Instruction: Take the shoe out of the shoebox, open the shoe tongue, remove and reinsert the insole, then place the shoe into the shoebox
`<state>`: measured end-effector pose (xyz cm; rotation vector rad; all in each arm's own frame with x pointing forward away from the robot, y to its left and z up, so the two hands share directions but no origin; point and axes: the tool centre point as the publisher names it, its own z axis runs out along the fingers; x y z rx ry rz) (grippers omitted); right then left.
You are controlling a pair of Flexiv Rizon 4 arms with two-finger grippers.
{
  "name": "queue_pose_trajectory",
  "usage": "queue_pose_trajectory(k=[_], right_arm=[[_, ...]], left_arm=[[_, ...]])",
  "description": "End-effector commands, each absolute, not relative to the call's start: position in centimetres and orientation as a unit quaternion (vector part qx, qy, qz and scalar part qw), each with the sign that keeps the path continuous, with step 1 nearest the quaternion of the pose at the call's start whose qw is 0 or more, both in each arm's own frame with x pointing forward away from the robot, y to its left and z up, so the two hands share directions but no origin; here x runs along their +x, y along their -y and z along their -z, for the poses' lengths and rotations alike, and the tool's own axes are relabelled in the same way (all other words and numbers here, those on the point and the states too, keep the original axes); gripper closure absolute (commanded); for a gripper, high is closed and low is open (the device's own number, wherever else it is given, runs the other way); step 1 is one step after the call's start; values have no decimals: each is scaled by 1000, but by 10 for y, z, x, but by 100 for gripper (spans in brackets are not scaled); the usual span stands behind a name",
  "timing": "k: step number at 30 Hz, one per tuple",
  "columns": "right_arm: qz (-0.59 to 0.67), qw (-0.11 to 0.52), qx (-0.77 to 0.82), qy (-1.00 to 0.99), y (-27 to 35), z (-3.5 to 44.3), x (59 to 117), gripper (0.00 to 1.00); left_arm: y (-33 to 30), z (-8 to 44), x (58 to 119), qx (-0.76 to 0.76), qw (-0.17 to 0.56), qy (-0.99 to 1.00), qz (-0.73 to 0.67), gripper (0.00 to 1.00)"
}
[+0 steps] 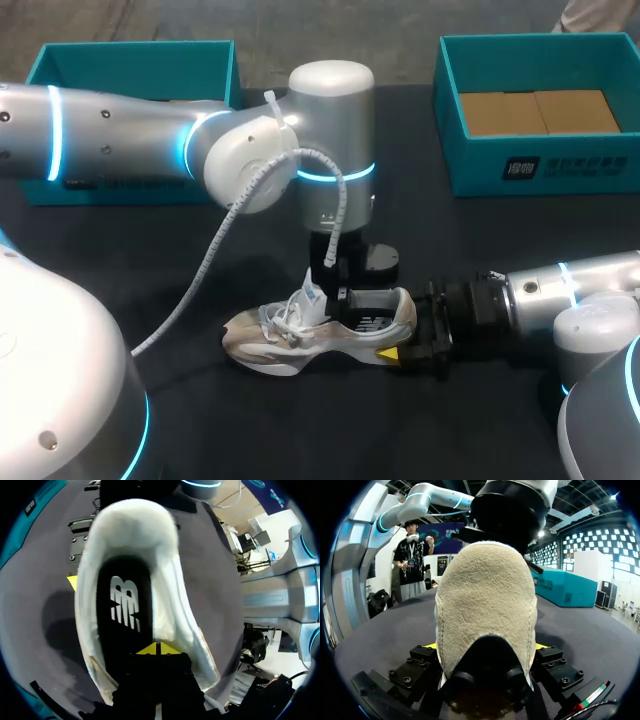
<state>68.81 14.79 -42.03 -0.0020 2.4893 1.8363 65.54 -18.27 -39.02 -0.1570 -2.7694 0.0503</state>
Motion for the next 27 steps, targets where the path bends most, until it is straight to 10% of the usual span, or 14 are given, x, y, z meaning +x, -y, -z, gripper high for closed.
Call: queue_pose_trajectory(k=[1,27], right_arm=[[-592,24,0,-806,-148,422,688,100],[-592,24,0,-806,-148,422,688,100]], left_arm=[[172,383,647,-60,171,983,-25,100],[183,410,641,-55,120,991,-4,100]])
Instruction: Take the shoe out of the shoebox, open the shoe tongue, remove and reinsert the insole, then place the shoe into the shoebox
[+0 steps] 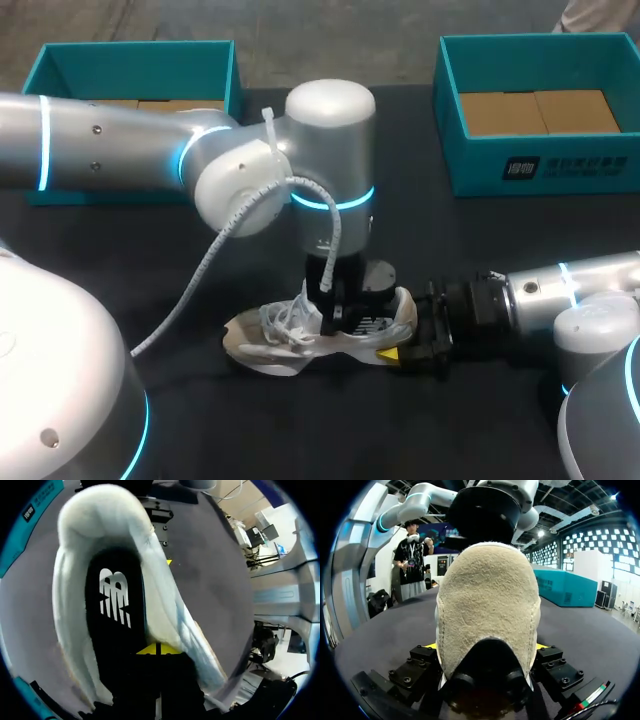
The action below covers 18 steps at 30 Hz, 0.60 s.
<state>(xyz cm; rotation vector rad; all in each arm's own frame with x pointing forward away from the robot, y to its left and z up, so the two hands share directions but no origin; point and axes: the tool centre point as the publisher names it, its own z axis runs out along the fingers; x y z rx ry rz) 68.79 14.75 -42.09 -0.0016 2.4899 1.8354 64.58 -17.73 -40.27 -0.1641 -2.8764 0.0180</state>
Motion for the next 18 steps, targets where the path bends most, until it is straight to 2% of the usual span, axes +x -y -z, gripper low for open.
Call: queue_pose_trajectory(k=[1,6,7,8,11,12,15,18], right_arm=[[-592,24,0,-806,-148,422,688,100],[-592,24,0,-806,-148,422,688,100],[-592,24,0,-806,-148,422,688,100],[-592,24,0,-806,-148,422,688,100],[-592,24,0,-806,-148,422,688,100],[-592,24,0,-806,-148,422,688,100],[-592,24,0,-806,-148,422,688,100],[-592,24,0,-806,-148,422,688,100]], left_arm=[[183,410,640,-52,112,992,-3,100],[183,407,641,-45,94,994,-12,100],[183,406,642,-41,88,995,-14,88],[183,405,643,-40,82,996,-14,84],[184,402,645,-35,68,997,-14,82],[185,401,647,-32,60,998,-14,78],[188,402,651,-20,36,999,-4,73],[190,405,655,-16,27,1000,-2,73]])
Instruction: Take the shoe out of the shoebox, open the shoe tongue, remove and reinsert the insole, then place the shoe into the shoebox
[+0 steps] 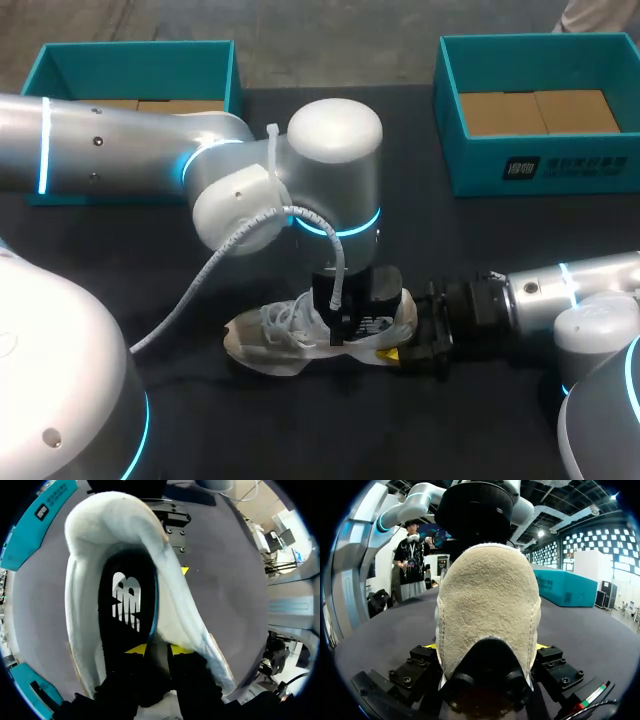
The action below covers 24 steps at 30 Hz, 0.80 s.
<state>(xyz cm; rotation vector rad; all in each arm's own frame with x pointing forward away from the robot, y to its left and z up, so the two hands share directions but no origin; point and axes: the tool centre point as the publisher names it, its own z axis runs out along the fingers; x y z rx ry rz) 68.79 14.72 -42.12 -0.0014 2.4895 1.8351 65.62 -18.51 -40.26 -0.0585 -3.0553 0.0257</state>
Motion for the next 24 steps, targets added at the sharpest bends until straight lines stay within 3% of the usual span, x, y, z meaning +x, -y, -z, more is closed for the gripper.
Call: queue_pose_trajectory(k=[1,8,16,20,22,24], right_arm=[[-592,24,0,-806,-148,422,688,100],[-592,24,0,-806,-148,422,688,100],[-592,24,0,-806,-148,422,688,100],[-592,24,0,-806,-148,422,688,100],[-592,24,0,-806,-148,422,688,100],[-592,24,0,-806,-148,422,688,100]], left_arm=[[190,406,657,-15,22,1000,0,73],[192,416,667,-9,-1,1000,6,67],[193,424,681,10,-40,999,12,69],[193,424,684,16,-54,998,13,77],[193,424,685,16,-53,998,11,99],[193,423,686,15,-45,999,5,100]])
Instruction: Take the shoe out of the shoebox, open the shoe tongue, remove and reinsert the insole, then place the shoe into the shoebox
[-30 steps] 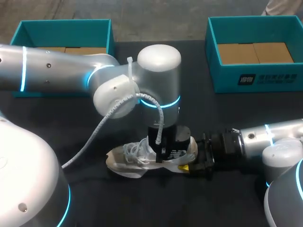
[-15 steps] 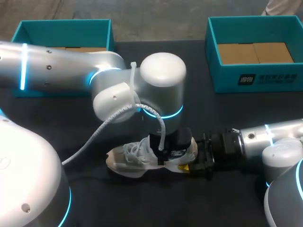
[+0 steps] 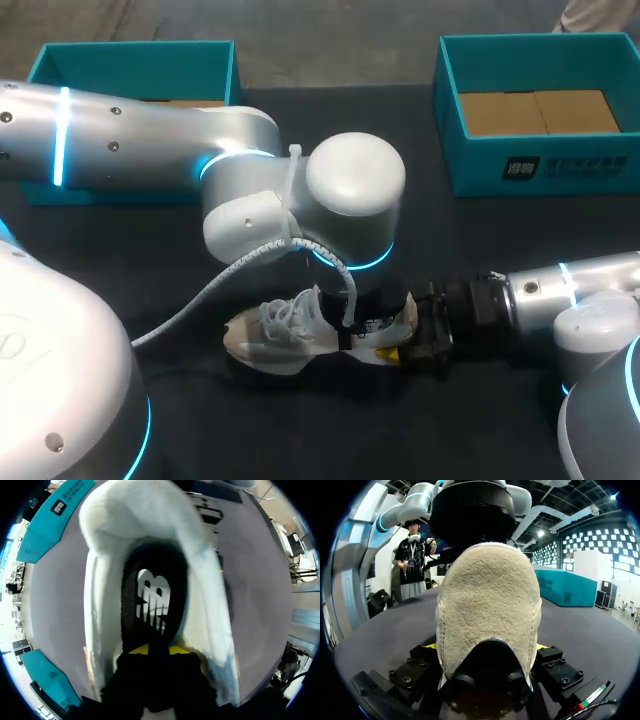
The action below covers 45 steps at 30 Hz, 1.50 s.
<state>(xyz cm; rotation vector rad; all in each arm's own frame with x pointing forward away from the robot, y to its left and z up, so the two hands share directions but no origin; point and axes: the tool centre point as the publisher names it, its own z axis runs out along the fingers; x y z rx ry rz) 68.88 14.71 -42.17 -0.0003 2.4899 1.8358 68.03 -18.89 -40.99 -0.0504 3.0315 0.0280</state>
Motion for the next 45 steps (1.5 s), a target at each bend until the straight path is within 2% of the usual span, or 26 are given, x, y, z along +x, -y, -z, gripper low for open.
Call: queue_pose_trajectory(k=[1,5,17,24,45], right_arm=[[-592,24,0,-806,-148,422,688,100],[-592,24,0,-806,-148,422,688,100],[-592,24,0,-806,-148,422,688,100],[-592,24,0,-806,-148,422,688,100],[-592,24,0,-806,-148,422,688,100]], left_arm=[[192,422,686,-13,40,-999,-2,100],[191,422,686,-13,33,-999,1,100],[183,387,681,28,-85,-993,82,100],[181,375,679,54,-128,-984,110,100],[172,348,673,97,-185,-962,176,100]])
